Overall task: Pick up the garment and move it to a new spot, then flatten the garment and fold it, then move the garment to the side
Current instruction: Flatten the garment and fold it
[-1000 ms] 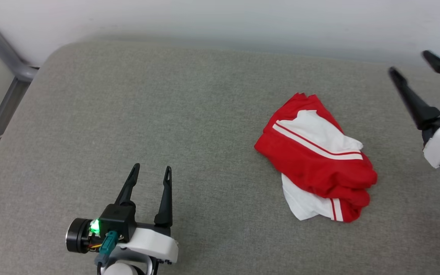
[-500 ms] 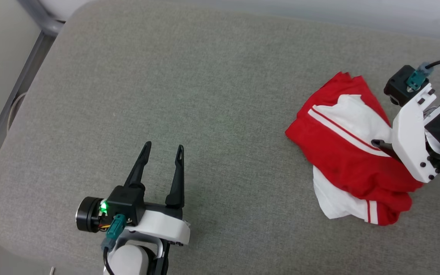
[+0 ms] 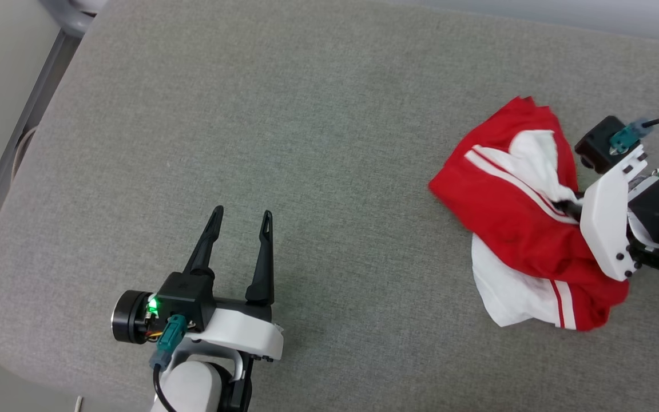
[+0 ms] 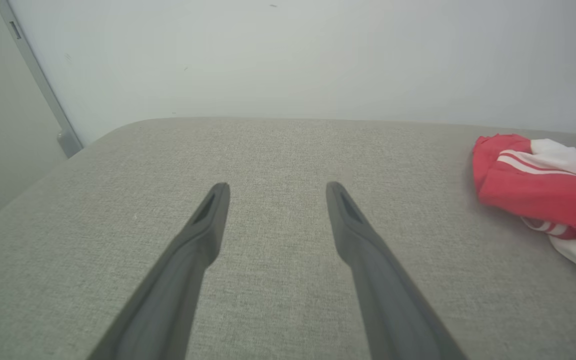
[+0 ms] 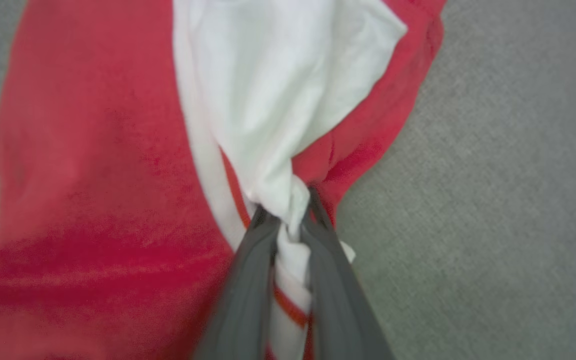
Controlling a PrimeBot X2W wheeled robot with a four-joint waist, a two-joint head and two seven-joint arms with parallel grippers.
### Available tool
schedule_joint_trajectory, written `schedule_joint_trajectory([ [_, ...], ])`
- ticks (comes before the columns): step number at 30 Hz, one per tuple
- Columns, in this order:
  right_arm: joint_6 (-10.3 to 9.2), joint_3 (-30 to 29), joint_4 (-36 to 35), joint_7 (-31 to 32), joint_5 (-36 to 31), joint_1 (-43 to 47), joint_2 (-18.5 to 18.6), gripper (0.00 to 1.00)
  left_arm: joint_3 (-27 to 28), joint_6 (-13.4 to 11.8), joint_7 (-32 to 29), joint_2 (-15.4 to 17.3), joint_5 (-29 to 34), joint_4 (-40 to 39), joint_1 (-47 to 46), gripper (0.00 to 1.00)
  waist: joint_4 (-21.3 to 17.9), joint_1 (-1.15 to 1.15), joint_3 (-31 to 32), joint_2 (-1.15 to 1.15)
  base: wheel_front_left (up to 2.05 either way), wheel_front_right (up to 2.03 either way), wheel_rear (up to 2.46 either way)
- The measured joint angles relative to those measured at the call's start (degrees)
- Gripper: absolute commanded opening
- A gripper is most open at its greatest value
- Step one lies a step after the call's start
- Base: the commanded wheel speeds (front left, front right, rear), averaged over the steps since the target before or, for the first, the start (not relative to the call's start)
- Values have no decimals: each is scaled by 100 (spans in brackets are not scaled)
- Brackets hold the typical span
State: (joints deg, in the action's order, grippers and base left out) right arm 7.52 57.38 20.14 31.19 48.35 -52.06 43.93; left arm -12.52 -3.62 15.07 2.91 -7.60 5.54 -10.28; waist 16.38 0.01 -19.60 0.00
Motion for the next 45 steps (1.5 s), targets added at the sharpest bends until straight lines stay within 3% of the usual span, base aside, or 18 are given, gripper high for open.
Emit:
schedule_joint_trajectory([
  [3,0,-78,4,-581,100,4,-14,0,33,0,0,-1,38,12,26,100,-77,0,110,0,0,0,0],
  [4,0,-328,-35,-1192,226,58,-5,0,93,1,0,0,91,29,95,100,-170,0,247,0,0,0,0],
  [11,0,-1448,63,-2437,849,975,114,0,233,10,0,0,143,32,315,100,-448,0,547,0,0,0,0],
  [19,-1,-2967,1053,-3602,1806,2632,52,0,266,46,0,-1,160,32,431,100,-673,0,724,0,0,0,0],
  [25,0,-3654,2213,-3941,2230,3391,-302,0,296,71,0,0,191,67,470,100,-715,0,776,0,0,0,0],
  [31,3,-3758,3179,-4052,1952,3371,-597,0,331,109,0,0,255,114,538,100,-745,-1,895,0,0,0,0],
  [32,3,-3769,3254,-4151,1883,3324,-648,23,332,110,0,0,281,119,544,100,-749,-1,916,0,0,0,0],
  [33,3,-3786,3300,-4254,1806,3273,-697,91,332,112,0,-1,291,122,553,100,-751,-1,940,0,0,0,0],
  [34,3,-3789,3339,-4358,1682,3224,-715,100,336,120,0,-1,300,130,568,100,-753,0,969,0,0,0,0],
  [38,-1,-4144,2883,-4611,560,2850,-489,100,399,140,0,0,391,130,708,100,-784,-1,1175,0,0,0,0],
  [42,-1,-4759,1790,-4626,-366,2756,-444,100,425,145,0,0,435,118,792,100,-811,-1,1277,0,0,0,0],
  [45,-1,-4812,855,-4526,-939,2868,-522,100,422,159,0,0,438,103,821,100,-788,-1,1321,0,0,0,0],
])
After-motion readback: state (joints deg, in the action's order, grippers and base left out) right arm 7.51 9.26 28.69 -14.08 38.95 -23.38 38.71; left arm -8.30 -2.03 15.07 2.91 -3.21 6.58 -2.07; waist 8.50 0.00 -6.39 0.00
